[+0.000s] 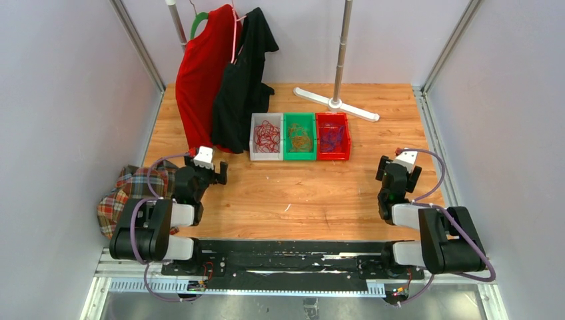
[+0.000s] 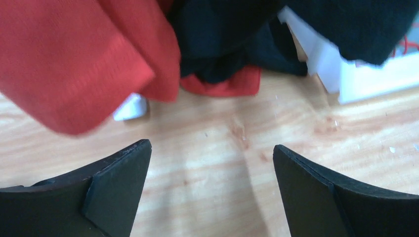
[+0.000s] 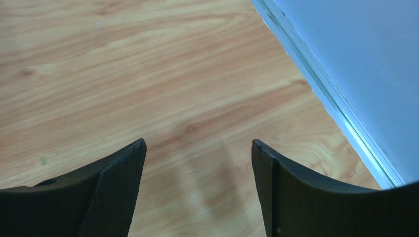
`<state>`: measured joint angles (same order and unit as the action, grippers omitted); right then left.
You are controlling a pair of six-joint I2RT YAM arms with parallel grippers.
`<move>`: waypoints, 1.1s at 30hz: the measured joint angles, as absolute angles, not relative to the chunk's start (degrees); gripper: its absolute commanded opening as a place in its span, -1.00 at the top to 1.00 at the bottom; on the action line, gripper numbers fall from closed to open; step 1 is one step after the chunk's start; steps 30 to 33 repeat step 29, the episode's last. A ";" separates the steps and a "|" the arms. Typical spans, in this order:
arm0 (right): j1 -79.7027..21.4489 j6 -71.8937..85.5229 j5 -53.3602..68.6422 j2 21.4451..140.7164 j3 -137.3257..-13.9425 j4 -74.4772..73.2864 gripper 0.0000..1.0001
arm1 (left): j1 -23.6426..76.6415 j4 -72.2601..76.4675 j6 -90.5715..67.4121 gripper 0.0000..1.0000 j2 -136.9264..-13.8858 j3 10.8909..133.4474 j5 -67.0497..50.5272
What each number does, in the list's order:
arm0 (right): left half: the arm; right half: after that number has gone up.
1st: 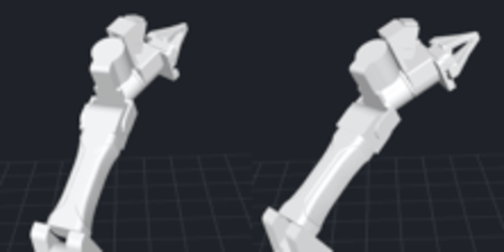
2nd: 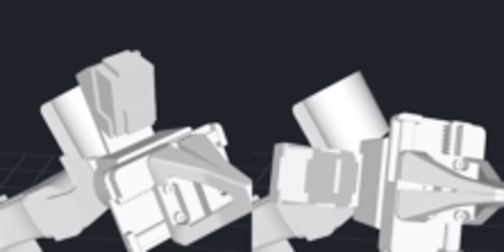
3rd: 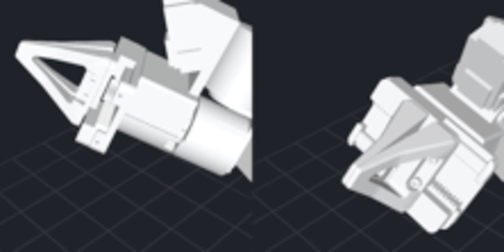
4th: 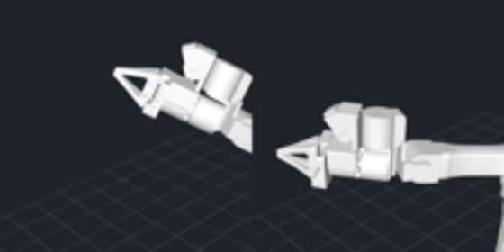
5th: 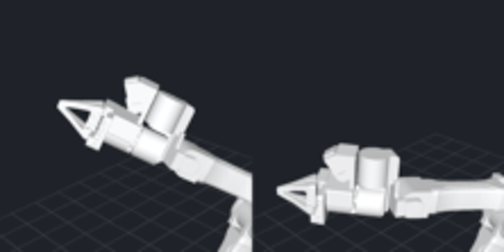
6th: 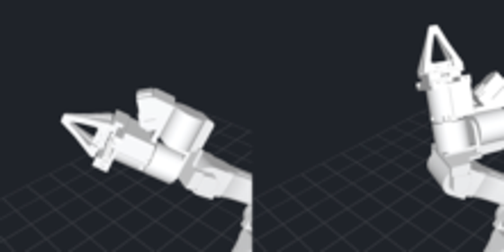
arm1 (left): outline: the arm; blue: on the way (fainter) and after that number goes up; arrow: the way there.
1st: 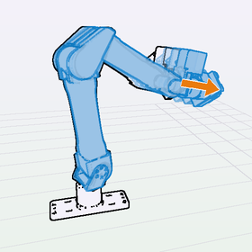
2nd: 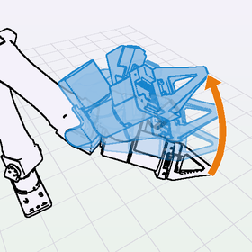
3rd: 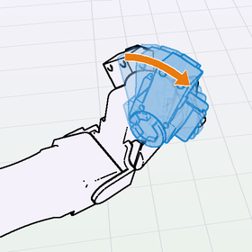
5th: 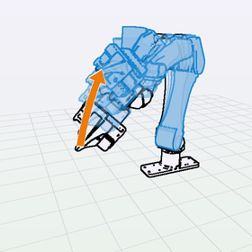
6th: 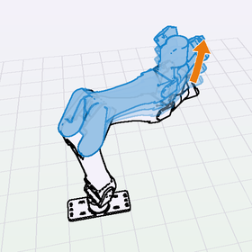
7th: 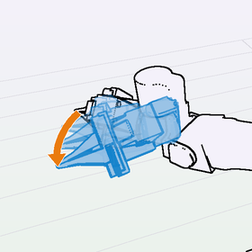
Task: Untangle the cables
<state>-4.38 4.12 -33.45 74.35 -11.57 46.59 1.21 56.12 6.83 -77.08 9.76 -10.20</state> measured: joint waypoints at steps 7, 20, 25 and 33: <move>-4.47 -1.17 -22.74 80.44 -8.75 61.14 -0.60 | 1.08 60.42 5.54 -0.96 -77.87 7.81 -9.58; -5.17 -4.01 -20.51 80.40 -10.81 59.22 -0.61 | 1.08 61.23 4.71 -0.96 -77.91 9.21 -8.62; -5.17 -4.36 -20.45 80.40 -10.81 59.20 -0.61 | 1.08 61.23 4.60 -0.96 -77.91 9.21 -8.54; -5.15 -4.36 -19.86 80.49 -11.03 59.00 -0.61 | 1.08 61.23 4.47 -0.96 -77.91 9.21 -8.51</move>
